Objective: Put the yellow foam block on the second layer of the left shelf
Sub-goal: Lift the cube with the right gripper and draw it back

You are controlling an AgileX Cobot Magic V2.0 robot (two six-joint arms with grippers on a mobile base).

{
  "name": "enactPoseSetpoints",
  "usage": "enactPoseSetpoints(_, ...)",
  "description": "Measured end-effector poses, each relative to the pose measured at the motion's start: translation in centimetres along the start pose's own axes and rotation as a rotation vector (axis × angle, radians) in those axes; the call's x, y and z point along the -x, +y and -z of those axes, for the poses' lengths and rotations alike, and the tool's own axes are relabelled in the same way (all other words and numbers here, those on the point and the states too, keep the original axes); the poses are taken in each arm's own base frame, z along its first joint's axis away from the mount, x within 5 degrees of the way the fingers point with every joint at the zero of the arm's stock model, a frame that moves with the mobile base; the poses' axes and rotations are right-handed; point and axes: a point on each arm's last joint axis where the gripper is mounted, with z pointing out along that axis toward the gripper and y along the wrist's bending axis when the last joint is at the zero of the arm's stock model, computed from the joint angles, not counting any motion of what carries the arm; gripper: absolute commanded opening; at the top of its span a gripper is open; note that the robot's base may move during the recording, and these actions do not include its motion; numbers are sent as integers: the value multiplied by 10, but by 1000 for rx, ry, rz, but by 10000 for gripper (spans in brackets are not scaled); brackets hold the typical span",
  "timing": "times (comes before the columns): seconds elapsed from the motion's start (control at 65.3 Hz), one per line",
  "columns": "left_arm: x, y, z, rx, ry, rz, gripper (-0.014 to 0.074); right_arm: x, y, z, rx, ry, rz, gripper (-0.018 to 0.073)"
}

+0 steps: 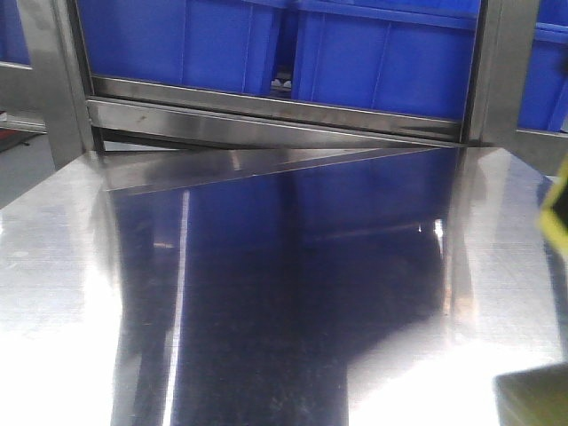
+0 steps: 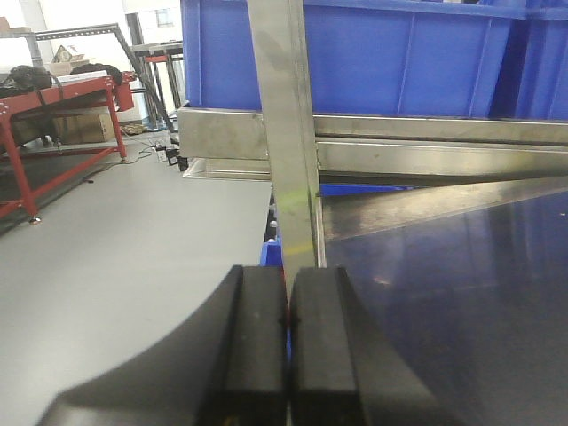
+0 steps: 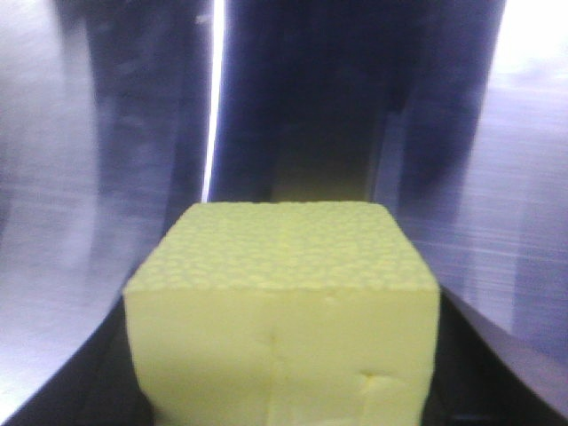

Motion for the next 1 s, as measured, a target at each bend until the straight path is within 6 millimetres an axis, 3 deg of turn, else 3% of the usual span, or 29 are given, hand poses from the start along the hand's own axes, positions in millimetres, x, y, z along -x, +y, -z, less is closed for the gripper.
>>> enactPoseSetpoints(0.153, 0, 0, 0, 0, 0, 0, 136, -20, -37, 18, -66, -206, 46, 463)
enactPoseSetpoints(0.291, 0, 0, 0, 0, 0, 0, 136, -36, -49, 29, -120, -404, 112, 463)
enactPoseSetpoints(0.689, 0, 0, 0, 0, 0, 0, 136, -72, -49, 64, -133, -1001, 172, 463)
enactPoseSetpoints(0.996, 0, 0, 0, 0, 0, 0, 136, -89, -47, 82, -125, -1171, 184, 463)
